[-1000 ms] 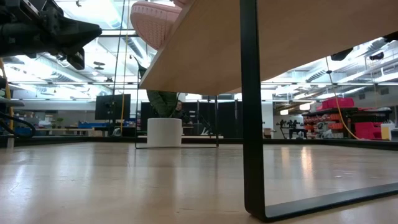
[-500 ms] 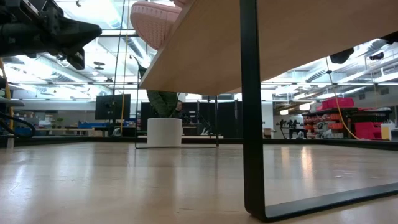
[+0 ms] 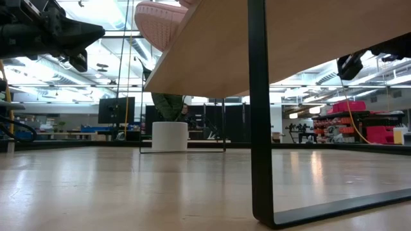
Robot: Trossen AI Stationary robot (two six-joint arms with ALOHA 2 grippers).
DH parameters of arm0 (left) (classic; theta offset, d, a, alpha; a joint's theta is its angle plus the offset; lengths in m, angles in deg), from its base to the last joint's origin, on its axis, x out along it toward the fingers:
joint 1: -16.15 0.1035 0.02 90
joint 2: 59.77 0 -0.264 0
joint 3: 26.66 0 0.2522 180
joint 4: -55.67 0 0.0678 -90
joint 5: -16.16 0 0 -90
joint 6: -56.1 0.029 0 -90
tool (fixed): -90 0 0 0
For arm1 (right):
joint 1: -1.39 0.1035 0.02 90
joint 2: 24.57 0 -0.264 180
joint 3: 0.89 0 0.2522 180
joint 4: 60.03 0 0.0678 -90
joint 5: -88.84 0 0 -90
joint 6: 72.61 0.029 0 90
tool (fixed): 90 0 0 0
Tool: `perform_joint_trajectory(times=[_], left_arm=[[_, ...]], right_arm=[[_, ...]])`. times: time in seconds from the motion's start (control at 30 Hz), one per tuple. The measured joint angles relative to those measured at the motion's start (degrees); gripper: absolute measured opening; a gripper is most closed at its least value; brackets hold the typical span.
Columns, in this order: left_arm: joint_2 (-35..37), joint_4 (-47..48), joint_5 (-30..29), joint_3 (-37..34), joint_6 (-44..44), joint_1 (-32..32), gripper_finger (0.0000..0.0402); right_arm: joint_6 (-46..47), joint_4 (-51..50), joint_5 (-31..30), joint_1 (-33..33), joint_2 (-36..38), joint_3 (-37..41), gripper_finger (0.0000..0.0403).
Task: Pick and place slides into the shelf
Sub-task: Return to Home Position
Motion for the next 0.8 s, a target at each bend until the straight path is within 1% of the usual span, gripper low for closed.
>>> perform_joint_trajectory(times=[0.1,0.13,0.37,0.47,0.6,0.8], left_arm=[[0.0,0.02,0.0,0.0,0.02,0.0,0.0028],[0.0,0.02,0.0,0.02,0.0,0.01,0.0028],[0.0,0.02,0.0,0.01,0.01,0.0,0.004],[0.0,0.02,0.0,0.01,-0.03,0.01,0.0043],[0.0,0.11,0.0,0.0,-0.01,0.01,0.0041],[0.0,0.21,0.0,0.01,0.0,0.01,0.0031]], right_arm=[[-0.44,0.6,0.95,0.0,-0.02,0.24,0.0],[-0.72,-0.64,1.16,0.0,-0.02,0.24,0.0],[-5.58,-14.14,1.57,0.02,-0.18,0.24,0.0],[-9.95,-13.61,3.35,0.02,-0.84,0.24,0.0],[-15.27,-13.65,3.7,0.02,-1.5,0.24,0.0],[-17.44,-13.75,3.44,0.02,-3.38,0.24,0.0005]])
